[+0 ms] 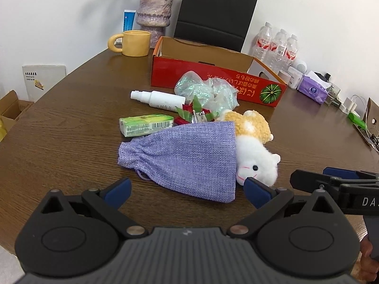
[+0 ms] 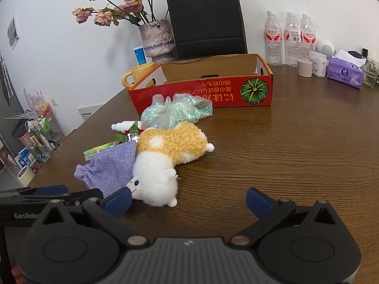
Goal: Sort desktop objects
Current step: 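Approach the white plush toy with the right gripper and the purple pouch with the left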
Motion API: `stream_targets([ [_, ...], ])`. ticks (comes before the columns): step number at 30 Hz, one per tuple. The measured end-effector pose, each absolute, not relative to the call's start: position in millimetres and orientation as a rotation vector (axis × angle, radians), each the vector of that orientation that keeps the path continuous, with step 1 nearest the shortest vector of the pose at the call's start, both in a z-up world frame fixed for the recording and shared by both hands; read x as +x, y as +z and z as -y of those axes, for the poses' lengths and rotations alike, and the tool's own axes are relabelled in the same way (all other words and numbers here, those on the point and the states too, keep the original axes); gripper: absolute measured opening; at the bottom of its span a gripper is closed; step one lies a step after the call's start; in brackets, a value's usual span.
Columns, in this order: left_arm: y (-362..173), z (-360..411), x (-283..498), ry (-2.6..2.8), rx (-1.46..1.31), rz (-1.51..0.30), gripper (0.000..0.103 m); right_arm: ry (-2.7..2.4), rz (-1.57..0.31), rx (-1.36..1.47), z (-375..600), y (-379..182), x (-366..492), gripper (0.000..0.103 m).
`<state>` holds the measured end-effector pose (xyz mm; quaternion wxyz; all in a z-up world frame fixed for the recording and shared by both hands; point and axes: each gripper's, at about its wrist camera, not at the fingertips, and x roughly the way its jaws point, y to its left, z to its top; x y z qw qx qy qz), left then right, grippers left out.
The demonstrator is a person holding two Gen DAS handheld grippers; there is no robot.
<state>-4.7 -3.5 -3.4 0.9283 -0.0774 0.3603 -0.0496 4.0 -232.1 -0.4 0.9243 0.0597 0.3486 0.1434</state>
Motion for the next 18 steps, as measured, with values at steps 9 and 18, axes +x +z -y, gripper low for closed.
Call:
stream_targets([
  [9,4,7,-3,-0.105,-0.13,-0.724,0.103,0.296,-0.73,0.106,225,2,7,0.103],
  [18,12,11,1,-0.119,-0.118,-0.725,0.103,0.289,-0.754,0.103,225,8,11,0.103],
])
